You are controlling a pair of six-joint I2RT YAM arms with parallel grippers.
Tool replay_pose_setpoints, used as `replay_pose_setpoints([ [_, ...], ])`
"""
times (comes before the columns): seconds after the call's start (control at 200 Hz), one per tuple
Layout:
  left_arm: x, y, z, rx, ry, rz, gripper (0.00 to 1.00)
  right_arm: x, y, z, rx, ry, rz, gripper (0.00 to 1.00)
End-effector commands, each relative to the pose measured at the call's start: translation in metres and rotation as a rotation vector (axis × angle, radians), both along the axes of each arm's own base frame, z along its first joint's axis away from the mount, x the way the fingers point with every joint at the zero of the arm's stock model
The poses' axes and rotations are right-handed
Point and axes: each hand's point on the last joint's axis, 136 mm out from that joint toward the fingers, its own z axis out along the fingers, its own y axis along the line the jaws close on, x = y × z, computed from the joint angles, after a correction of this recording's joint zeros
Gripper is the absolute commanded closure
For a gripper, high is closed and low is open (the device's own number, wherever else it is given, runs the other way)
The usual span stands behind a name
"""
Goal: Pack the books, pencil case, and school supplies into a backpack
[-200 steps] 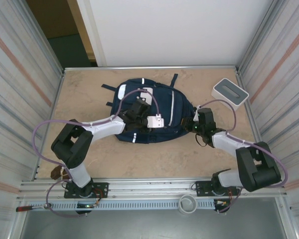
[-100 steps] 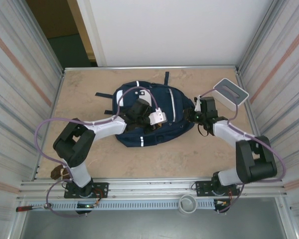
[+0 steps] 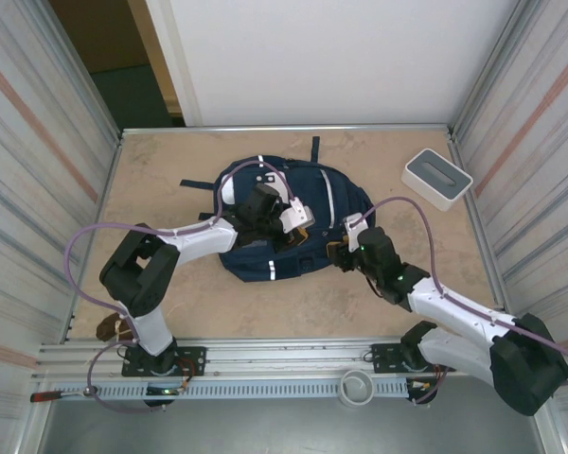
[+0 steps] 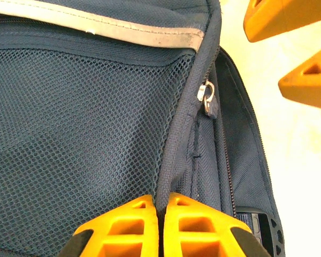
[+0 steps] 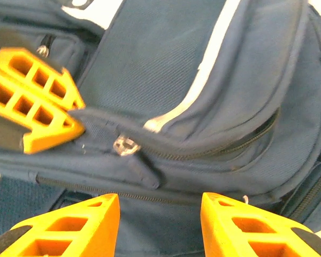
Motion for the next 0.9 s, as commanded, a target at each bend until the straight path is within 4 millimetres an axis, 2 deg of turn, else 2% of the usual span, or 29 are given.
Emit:
replay_pose_setpoints([
  [0.0,-0.014,-0.011,0.011,-0.067,0.060,-0.054,1.00,0.010,-0.003,0.016,-0.080,-0.129,-0.040,0.57],
  [0.381,-0.013,-0.012,0.010,-0.062,0.063,-0.058,1.00,0.025,0.023,-0.005,-0.175,-0.141,-0.050,0.62],
  [0.601,-0.014,-0.010,0.007,-0.048,0.066,-0.060,1.00,0.033,0.032,-0.008,-0.170,-0.148,-0.080,0.63],
  [0.716,-0.014,-0.010,0.005,-0.043,0.067,-0.061,1.00,0.035,0.031,-0.010,-0.195,-0.156,-0.112,0.64],
  [0.892,-0.014,-0.008,0.003,-0.035,0.065,-0.061,1.00,0.038,0.020,-0.007,-0.201,-0.159,-0.191,0.73],
])
